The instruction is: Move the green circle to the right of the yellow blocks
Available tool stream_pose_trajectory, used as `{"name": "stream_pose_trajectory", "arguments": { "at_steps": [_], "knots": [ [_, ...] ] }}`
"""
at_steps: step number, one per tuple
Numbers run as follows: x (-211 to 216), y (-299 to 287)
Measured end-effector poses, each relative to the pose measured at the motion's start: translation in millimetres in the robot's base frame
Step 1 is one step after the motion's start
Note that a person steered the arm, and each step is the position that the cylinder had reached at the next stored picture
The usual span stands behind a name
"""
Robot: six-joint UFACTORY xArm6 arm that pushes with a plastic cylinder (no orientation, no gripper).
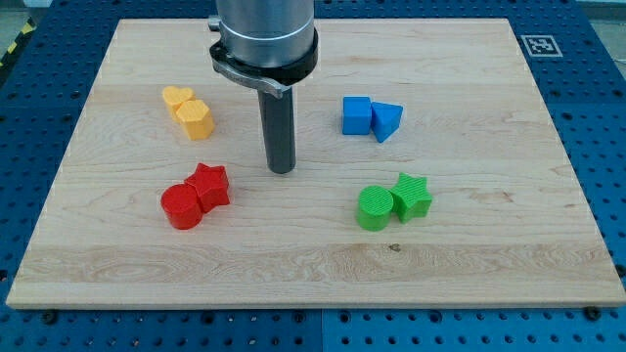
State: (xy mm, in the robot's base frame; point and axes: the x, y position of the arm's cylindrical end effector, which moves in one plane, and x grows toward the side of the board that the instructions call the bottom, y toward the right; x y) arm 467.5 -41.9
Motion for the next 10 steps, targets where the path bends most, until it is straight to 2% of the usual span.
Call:
{"name": "stream_pose_trajectory", "arguments": {
  "at_steps": [1, 2, 4, 5, 7, 10],
  "knots": [
    [-1.1, 0.0],
    [-16.5, 28.4],
    [-2.5, 160.4],
    [22.1, 194.6],
    [37.7, 150.6],
    [64.9, 140.0]
  ]
}}
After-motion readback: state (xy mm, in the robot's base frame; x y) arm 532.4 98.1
